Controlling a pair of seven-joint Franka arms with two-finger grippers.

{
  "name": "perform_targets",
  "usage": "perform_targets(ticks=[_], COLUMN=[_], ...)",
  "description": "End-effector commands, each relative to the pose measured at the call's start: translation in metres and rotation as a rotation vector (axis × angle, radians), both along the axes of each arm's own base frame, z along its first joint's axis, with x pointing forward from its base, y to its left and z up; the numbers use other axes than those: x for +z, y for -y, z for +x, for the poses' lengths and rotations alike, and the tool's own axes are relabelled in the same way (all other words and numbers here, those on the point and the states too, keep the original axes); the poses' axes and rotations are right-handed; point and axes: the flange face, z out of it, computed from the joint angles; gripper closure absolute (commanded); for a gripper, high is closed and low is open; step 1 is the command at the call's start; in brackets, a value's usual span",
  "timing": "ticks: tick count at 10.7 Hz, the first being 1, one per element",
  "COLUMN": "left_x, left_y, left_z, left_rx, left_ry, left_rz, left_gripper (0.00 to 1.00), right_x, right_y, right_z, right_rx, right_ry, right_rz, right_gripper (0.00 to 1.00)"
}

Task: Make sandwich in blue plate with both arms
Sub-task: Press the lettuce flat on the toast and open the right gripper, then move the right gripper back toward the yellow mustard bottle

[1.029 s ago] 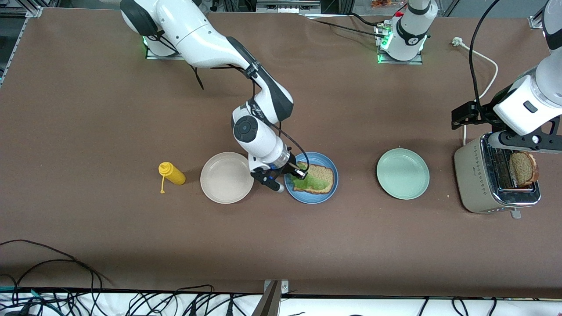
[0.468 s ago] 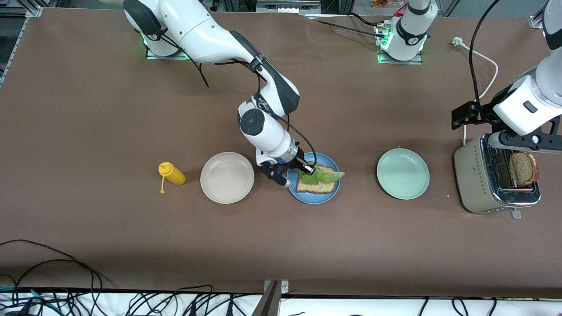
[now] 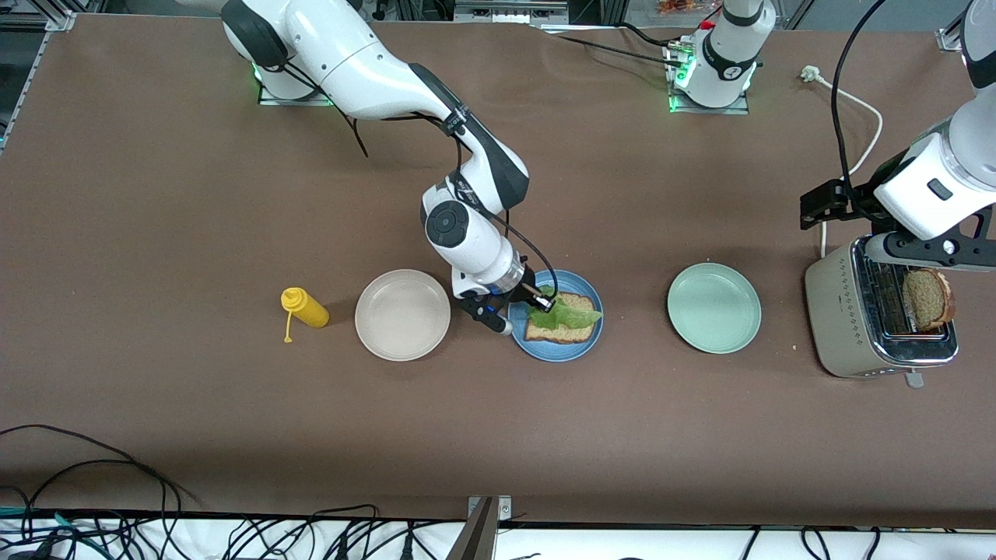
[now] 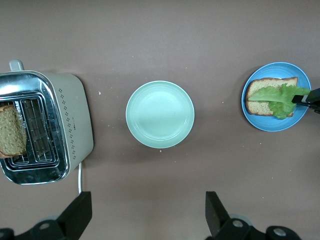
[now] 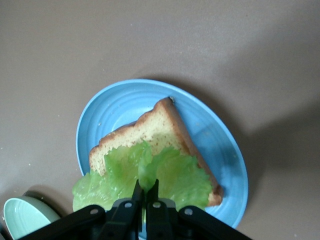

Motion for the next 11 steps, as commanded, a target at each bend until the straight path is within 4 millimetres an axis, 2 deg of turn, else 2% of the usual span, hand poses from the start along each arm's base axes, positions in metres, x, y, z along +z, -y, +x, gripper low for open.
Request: perform_targets(ticks=[1, 4, 7, 9, 11], left_x=[0.007, 0.007, 0.007, 0.007, 0.007], left_y=[-0.001, -0.001, -0.002, -0.002, -0.002], left_z=[-0.003, -0.003, -0.003, -0.003, -0.003], left_rx=[-0.005, -0.006, -0.005, -0.005, -0.005], left_ry=[0.001, 0.001, 0.001, 0.001, 0.001], left_rz=[0.014, 0.016, 0.014, 0.016, 0.014], left_gripper=[0.0, 0.0, 0.0, 0.0, 0.0], right_x=[-0.006, -0.001, 0.022, 0.048, 0.08], right_y=[-0.003, 0.006, 0.019, 0.04, 0.084], right_z=[0.001, 0.003, 0.007, 0.018, 0.027], right_rx=[0.048, 0.179, 0.275, 0.351, 0.469], right_ry=[0.056, 0.048, 0.015, 0.005, 0.002], right_rz=[0.003, -0.064, -0.115, -0.132, -0.15], right_gripper=[0.01, 0.0, 0.0, 0.0, 0.0])
